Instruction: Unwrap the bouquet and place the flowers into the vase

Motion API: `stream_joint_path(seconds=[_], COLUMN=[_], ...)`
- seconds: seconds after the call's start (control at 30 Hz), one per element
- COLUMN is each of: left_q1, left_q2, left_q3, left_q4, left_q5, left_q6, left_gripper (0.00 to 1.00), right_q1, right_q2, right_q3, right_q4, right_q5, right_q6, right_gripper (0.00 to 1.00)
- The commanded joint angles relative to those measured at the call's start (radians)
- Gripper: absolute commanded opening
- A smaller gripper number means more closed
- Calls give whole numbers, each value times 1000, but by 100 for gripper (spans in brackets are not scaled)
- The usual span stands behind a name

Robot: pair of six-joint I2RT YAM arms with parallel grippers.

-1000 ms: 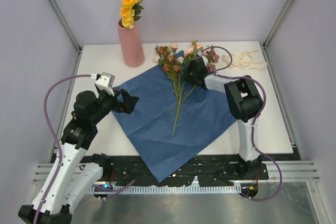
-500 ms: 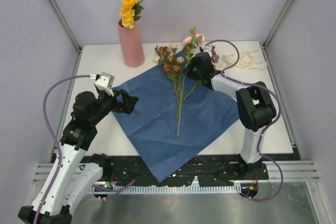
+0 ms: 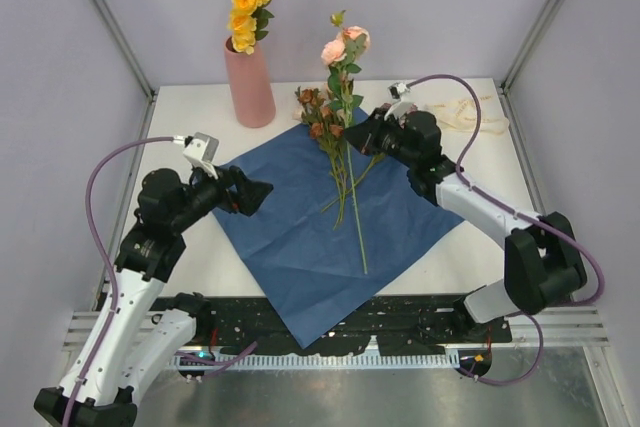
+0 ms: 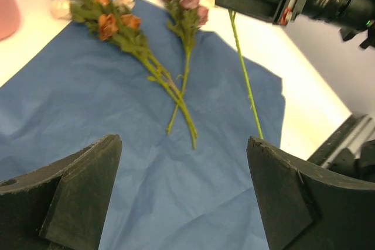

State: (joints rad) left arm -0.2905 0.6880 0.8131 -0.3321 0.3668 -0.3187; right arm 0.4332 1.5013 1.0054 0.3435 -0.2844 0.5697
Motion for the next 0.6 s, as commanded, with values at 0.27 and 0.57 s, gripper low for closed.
stream_joint_path(seconds=[0.27,0.57], left_q1=[-13,-84], left_q2=[87,107], left_q3=[46,28], left_q4=[418,527], left_q5=[290,259], left_q6=[-312,-373], left_gripper=[83,67], right_q1=[286,423], right_q2=[-299,-317], right_q3=[-182,-177], right_q4=[299,318], right_q5=[-148,-137], right_q6=[-62,-71], right_gripper=[6,5])
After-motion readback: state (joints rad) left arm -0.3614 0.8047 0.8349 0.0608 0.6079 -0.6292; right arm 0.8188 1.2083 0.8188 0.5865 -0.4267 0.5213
